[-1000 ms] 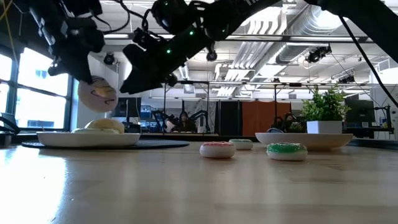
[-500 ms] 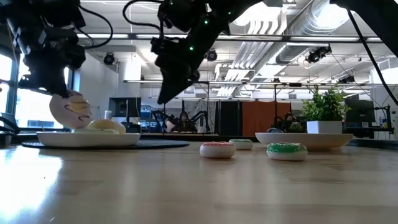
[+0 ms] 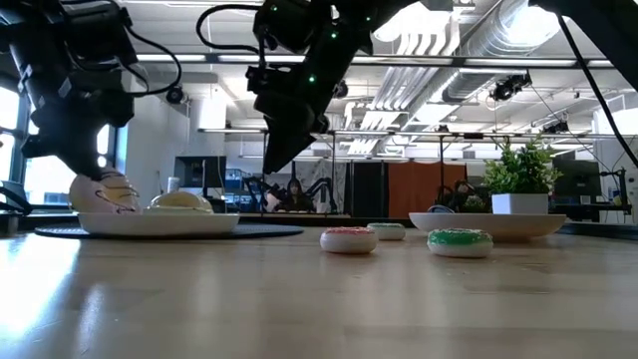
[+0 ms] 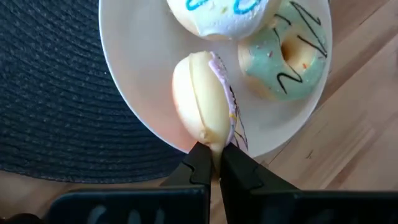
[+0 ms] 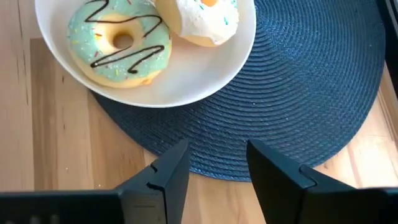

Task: Pick & Place donuts
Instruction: Put the large purple donut on the left white plate

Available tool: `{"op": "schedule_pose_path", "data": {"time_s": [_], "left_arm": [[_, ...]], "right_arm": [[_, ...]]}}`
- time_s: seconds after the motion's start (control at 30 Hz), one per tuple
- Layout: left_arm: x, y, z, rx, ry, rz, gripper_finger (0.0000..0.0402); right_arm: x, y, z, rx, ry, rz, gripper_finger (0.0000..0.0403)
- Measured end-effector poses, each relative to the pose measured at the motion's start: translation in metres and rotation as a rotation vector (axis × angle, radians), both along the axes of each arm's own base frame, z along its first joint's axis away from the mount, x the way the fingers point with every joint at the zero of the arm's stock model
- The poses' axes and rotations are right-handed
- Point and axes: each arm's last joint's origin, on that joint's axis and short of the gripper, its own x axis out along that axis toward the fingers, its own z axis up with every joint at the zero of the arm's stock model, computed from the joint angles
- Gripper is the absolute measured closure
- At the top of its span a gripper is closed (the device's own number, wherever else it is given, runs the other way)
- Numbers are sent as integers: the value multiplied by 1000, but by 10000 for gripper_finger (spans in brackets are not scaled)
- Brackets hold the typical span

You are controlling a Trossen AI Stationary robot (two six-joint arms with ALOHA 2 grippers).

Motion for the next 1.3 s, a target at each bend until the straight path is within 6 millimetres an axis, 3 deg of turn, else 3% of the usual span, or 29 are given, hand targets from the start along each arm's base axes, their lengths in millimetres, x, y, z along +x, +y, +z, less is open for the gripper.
{"op": "schedule_pose_path", "data": {"time_s": [0.4,0.67,1.1,1.3], "left_arm": [[14,3,10,22,-180,-22,340],[16,2,12,4,-219,-95,344],[26,7,19,150,-311,-161,344],[30,9,13,129,-250,-146,344]], "right_arm": [[0,0,0,0,0,0,244],[0,0,0,-5,3,8,245],[0,0,0,-13,7,21,246],[0,0,0,-13,7,21,244]]}}
